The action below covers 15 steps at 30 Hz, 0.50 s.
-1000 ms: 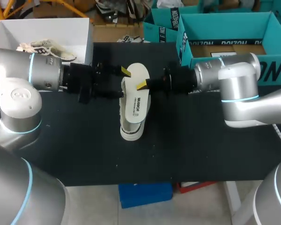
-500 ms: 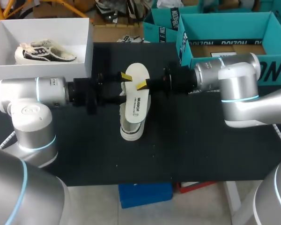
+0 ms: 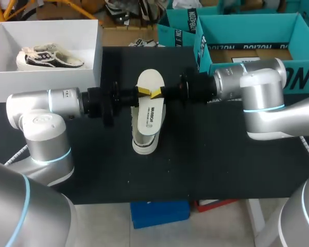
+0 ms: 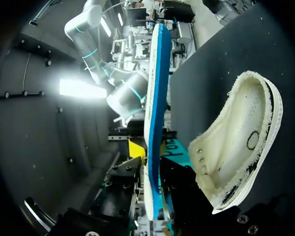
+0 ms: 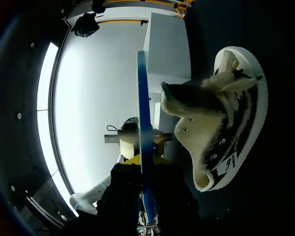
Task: Take the shoe out of the shoebox, open the shoe tongue, remove and reinsert the insole, then place the shoe into the shoebox
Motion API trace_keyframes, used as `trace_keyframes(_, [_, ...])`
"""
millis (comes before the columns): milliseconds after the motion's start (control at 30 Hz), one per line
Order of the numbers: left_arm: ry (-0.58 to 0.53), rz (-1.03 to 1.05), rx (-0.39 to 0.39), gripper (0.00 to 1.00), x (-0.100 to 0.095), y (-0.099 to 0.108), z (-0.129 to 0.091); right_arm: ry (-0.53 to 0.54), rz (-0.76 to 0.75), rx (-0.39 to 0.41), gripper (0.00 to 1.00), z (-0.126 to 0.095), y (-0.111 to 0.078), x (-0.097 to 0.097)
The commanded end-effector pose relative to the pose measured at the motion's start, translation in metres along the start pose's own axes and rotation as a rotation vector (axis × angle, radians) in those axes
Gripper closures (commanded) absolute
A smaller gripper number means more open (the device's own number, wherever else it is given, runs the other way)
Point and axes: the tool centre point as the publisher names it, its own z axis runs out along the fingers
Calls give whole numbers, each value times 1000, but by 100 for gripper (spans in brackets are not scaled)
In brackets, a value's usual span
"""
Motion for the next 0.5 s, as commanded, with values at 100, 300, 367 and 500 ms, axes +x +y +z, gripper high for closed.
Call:
trace_keyframes(100, [1, 1, 1, 100, 4, 2, 3, -3, 1, 0, 100, 1, 0, 0])
trace_keyframes(300, [5, 0, 4, 98, 7, 1, -1, -3, 1, 0, 100, 1, 0, 0])
trace_keyframes(367, [6, 1, 5, 97, 8, 1, -2, -3, 1, 0, 100, 1, 0, 0])
trace_keyframes(500, [11, 6, 8, 80, 8, -1, -6, -3, 1, 0, 100, 1, 0, 0])
